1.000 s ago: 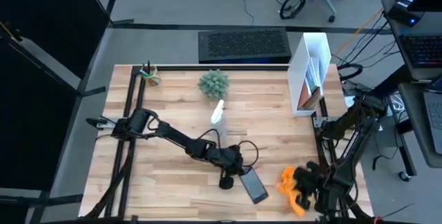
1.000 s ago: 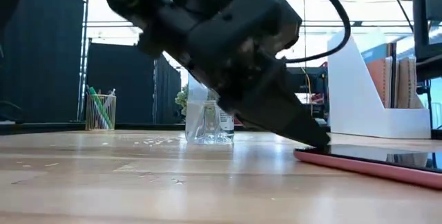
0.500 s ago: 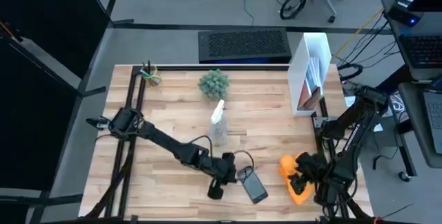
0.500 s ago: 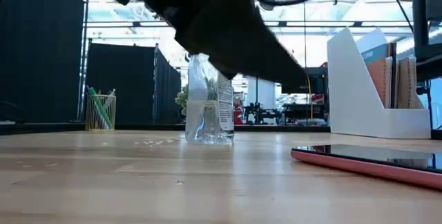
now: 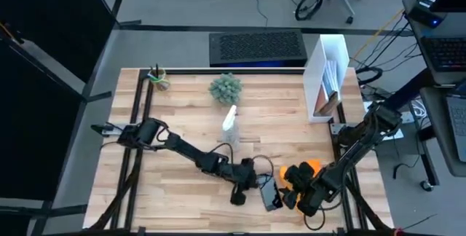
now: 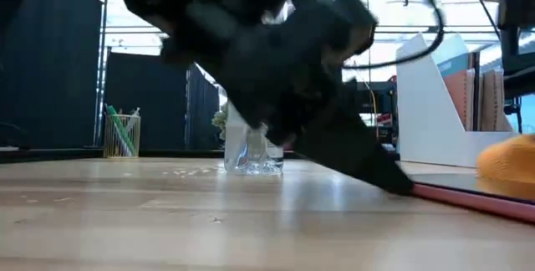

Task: Apply microfiber cloth
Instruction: Wipe the back and front of the cellphone with the yellow microfiber cloth, then return to Home Position

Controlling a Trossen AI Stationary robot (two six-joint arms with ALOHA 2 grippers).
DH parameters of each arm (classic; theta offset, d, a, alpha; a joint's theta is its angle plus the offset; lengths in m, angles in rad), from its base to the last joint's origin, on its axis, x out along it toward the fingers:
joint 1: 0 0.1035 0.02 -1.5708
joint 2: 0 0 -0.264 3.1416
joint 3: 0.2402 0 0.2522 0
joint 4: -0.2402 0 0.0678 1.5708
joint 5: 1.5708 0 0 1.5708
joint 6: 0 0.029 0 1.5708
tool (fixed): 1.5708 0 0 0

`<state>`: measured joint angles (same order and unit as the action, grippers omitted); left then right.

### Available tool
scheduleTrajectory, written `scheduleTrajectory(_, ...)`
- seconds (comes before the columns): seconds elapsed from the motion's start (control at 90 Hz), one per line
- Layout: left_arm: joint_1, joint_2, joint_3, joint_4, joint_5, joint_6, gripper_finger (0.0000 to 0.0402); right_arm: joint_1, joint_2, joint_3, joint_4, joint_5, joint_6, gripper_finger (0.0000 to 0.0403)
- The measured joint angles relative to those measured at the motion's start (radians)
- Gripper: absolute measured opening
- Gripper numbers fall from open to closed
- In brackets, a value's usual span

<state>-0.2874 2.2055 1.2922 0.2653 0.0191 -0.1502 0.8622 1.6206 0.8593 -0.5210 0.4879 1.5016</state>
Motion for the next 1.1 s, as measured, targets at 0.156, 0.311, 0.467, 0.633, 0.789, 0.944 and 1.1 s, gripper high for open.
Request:
scheduleTrajectory(0.156, 0.043, 0.0, 0.0, 0.0, -0.009, -0.002, 0.0, 0.007, -0.006, 0.0, -0.032, 0.002, 0.001, 0.0242)
scheduleTrajectory(0.311, 0.043, -0.025, -0.001, -0.038, 0.008, -0.026, 0.0, 0.013, -0.049, 0.0, -0.037, -0.022, -0.024, 0.0242)
scheduleTrajectory(0.467, 0.008, -0.166, 0.001, -0.165, 0.003, -0.007, 0.0, 0.016, -0.179, 0.001, -0.076, -0.055, -0.115, 0.0242)
scheduleTrajectory(0.633, -0.04, -0.344, 0.002, -0.373, -0.121, 0.058, 0.0, 0.005, -0.317, 0.001, -0.236, -0.098, -0.226, 0.0242)
scheduleTrajectory(0.789, -0.053, -0.502, -0.024, -0.511, -0.174, 0.103, 0.0, -0.069, -0.417, 0.001, -0.349, 0.041, -0.389, 0.0235)
scheduleTrajectory(0.944, -0.029, -0.666, -0.176, -0.536, -0.148, 0.107, 0.0, -0.216, -0.526, -0.009, -0.274, 0.109, -0.715, 0.0157)
scheduleTrajectory(1.1, 0.012, -0.885, -0.432, -0.385, -0.149, 0.079, 0.0, -0.394, -0.694, -0.12, -0.033, -0.006, -1.033, 0.0037)
